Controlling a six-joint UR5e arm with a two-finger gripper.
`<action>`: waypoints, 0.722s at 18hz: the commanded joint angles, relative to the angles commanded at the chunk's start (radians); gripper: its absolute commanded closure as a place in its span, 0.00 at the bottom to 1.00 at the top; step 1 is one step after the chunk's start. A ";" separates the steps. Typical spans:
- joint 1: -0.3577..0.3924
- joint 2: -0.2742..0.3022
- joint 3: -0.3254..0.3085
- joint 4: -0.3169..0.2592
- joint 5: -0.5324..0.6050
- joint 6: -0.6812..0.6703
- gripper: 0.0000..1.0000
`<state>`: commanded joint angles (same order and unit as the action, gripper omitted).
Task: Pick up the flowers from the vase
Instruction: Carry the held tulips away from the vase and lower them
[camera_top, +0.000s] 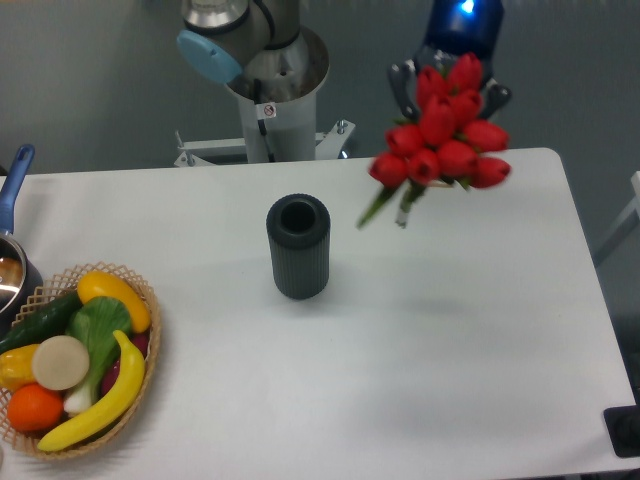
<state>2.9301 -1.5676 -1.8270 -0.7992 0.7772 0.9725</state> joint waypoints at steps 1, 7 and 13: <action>-0.020 -0.017 0.002 0.000 0.048 0.000 0.82; -0.120 -0.118 0.052 0.002 0.249 -0.002 0.82; -0.184 -0.215 0.092 0.003 0.384 0.000 0.80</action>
<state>2.7460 -1.7823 -1.7350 -0.7961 1.1610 0.9725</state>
